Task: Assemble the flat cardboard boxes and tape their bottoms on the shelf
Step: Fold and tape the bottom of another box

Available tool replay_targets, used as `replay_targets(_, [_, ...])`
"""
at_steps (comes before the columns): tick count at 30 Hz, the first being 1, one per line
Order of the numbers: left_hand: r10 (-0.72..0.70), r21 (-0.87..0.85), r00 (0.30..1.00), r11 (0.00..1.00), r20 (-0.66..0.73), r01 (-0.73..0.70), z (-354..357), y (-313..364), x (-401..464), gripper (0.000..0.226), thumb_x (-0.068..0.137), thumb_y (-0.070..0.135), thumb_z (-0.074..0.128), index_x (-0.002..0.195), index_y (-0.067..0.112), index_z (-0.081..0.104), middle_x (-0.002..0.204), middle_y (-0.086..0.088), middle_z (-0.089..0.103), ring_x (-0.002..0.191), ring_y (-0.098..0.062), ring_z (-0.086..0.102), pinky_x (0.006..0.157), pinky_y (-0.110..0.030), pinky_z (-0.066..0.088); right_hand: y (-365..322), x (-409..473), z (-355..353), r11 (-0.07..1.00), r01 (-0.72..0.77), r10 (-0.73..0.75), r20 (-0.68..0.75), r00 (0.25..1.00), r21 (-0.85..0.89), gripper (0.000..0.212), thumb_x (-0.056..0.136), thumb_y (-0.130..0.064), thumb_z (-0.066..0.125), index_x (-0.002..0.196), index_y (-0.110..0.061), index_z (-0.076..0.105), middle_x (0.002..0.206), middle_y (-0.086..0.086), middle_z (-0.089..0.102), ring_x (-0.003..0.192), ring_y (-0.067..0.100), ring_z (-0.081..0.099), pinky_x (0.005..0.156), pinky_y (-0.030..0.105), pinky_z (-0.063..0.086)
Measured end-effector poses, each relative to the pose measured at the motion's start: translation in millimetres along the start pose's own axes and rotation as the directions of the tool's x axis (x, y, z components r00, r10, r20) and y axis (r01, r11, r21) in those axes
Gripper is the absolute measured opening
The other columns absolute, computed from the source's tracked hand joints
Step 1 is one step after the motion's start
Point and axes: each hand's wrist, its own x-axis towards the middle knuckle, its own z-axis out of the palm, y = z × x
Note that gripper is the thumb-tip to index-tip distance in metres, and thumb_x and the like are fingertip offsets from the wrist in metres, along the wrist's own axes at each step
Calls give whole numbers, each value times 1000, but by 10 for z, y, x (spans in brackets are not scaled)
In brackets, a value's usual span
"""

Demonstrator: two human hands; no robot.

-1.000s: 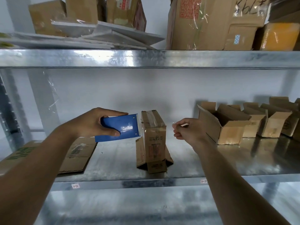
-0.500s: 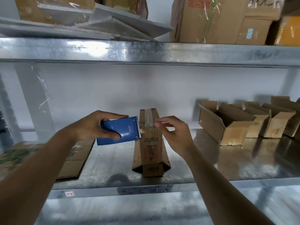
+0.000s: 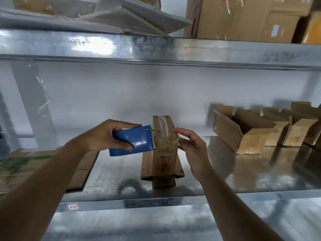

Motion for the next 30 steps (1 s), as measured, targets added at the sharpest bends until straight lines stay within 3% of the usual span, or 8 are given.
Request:
replay_targets(4, [13, -8, 1000, 1000, -8, -14, -2, -16, 8, 74, 72, 19, 93, 138, 35, 65, 131, 6, 71, 121, -19, 67, 103, -50, 55, -6, -3, 23, 908, 294, -354, -169, 920, -298, 32, 100, 1, 62, 118, -22, 75, 125, -10, 71, 116, 8, 66, 92, 17, 55])
replay_targets(9, [25, -12, 1000, 1000, 0, -25, 21, -5, 26, 74, 72, 17, 93, 139, 33, 65, 131, 5, 71, 120, -19, 67, 101, -49, 56, -22, 44, 25, 484, 523, -766, -50, 640, -702, 14, 90, -15, 82, 103, -10, 80, 98, 5, 65, 89, 14, 62, 76, 22, 54])
replay_targets(12, [27, -7, 1000, 1000, -1, -27, 41, 13, 42, 73, 71, 16, 92, 138, 32, 66, 130, 7, 71, 120, -18, 67, 101, -47, 57, 32, 33, 60, 419, 530, -744, 56, 666, -738, 11, 91, -16, 80, 97, -6, 81, 91, 6, 66, 79, 20, 64, 71, 28, 56])
replay_targets(18, [12, 1, 1000, 1000, 21, -12, 66, 12, 48, 72, 71, 19, 93, 137, 32, 67, 131, 7, 71, 121, -18, 67, 101, -48, 57, 92, -61, 55, 603, 441, -629, -56, 775, -665, 14, 90, -8, 81, 104, -8, 81, 98, 5, 75, 84, 6, 65, 85, 1, 47])
replay_targets(21, [7, 2, 1000, 1000, 28, -7, 99, 9, 53, 72, 72, 18, 93, 137, 32, 67, 130, 8, 71, 120, -17, 67, 100, -46, 57, 96, -56, 31, 656, 368, -555, -90, 827, -659, 13, 94, -12, 77, 106, -14, 81, 100, 0, 78, 87, 4, 67, 86, 12, 55])
replay_targets(25, [3, 13, 1000, 1000, 27, -4, 130, 18, 68, 72, 72, 17, 92, 137, 33, 66, 129, 9, 72, 119, -16, 68, 99, -45, 58, -22, -67, 23, 543, 322, -467, 40, 883, -776, 23, 103, -21, 63, 120, -13, 76, 120, 3, 73, 106, 18, 70, 95, 32, 59])
replay_targets(28, [31, 24, 999, 999, 14, -32, 119, 24, 82, 72, 74, 17, 91, 140, 31, 64, 130, 8, 71, 119, -18, 67, 98, -44, 58, -150, -77, 117, 280, 510, -551, 299, 779, -813, 47, 101, -25, 48, 144, -11, 60, 154, 5, 54, 144, 23, 48, 121, 40, 37])
replay_targets(30, [44, 26, 999, 999, 20, -45, 121, 33, 87, 71, 75, 16, 91, 140, 29, 64, 129, 7, 72, 118, -18, 68, 96, -42, 59, -175, -28, 213, 233, 613, -510, 442, 738, -755, 51, 105, -28, 39, 152, -12, 51, 161, 3, 45, 153, 19, 35, 127, 40, 26])
